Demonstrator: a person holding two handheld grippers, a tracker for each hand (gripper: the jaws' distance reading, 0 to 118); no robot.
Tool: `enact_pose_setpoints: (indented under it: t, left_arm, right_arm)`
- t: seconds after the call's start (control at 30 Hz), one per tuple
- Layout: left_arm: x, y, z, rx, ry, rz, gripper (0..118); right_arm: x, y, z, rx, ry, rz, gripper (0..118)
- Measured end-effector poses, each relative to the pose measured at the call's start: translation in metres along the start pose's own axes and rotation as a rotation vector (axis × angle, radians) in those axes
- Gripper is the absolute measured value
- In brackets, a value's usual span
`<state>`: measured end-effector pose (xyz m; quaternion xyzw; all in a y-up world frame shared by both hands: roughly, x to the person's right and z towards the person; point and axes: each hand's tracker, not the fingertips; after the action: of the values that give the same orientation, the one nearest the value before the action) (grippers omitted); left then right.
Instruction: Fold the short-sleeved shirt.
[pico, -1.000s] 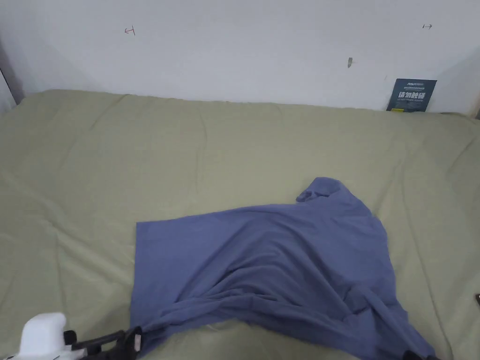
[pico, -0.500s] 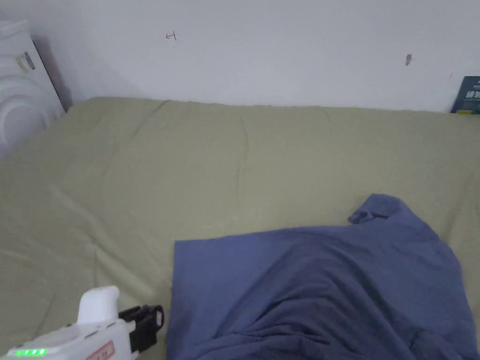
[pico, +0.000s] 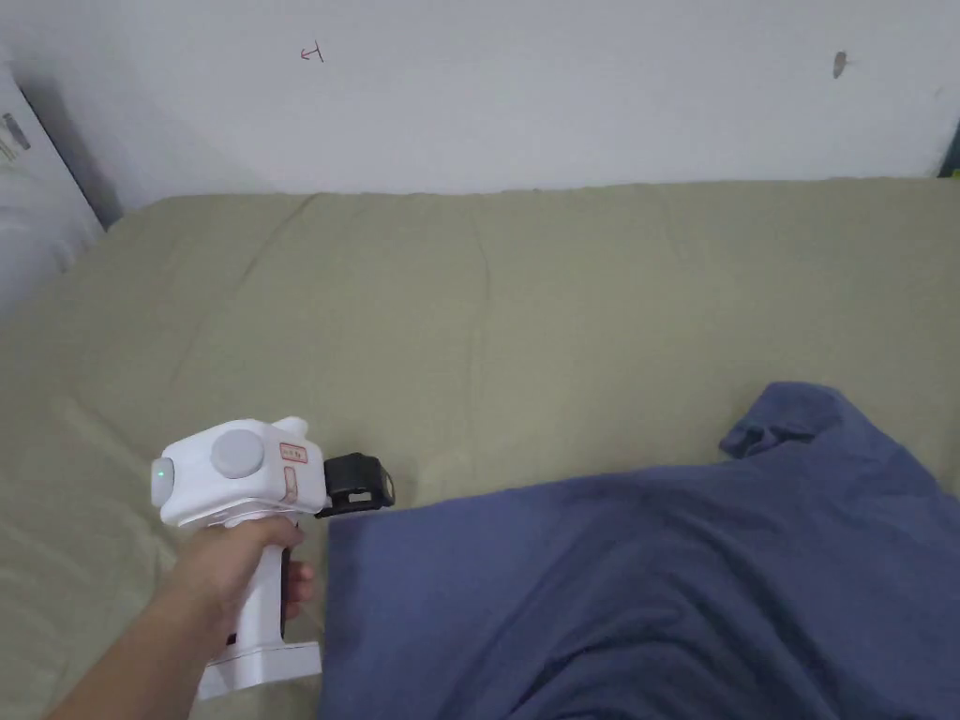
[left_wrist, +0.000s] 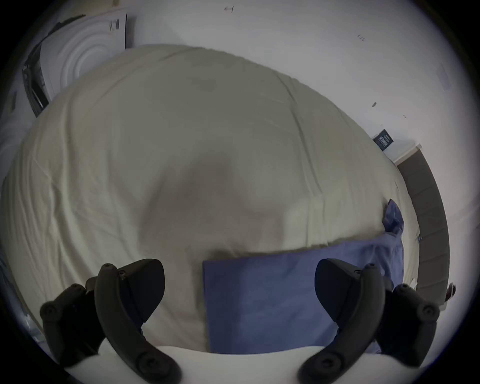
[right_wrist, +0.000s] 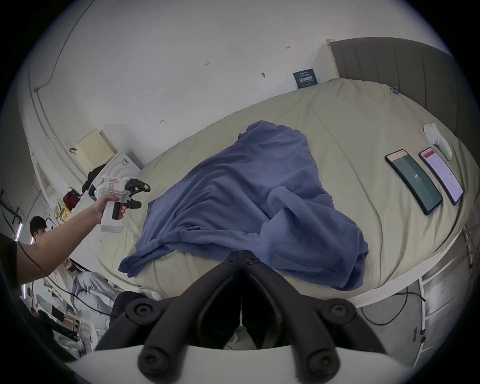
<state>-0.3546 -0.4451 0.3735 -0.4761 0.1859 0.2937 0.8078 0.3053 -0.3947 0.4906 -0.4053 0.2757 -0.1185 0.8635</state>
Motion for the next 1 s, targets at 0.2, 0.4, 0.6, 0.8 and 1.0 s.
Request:
enact_pose_setpoints:
  t: [0.2,0.4,0.6,0.8,1.0]
  left_arm:
    - [0.008,-0.015,-0.024,-0.098,0.03,-0.016,116]
    - [0.016,-0.007,-0.025,-0.083,0.192,-0.114,99]
    - [0.002,-0.01,-0.013,-0.049,0.183,-0.083,55]
    - [0.02,-0.015,-0.011,-0.055,0.208,-0.153,26]
    - [0.023,-0.025,-0.003,0.002,0.109,-0.168,15]
  right_arm:
    - [0.005,0.001,-0.005,-0.01,-0.004,0.003,0]
    - [0.006,-0.001,-0.004,-0.005,0.001,-0.005,0]
    - [0.011,-0.005,0.0,0.0,0.004,-0.03,0]
    - [0.013,-0.005,0.003,0.011,-0.002,-0.048,0]
    - [0.012,-0.002,0.006,0.013,-0.017,-0.033,0]
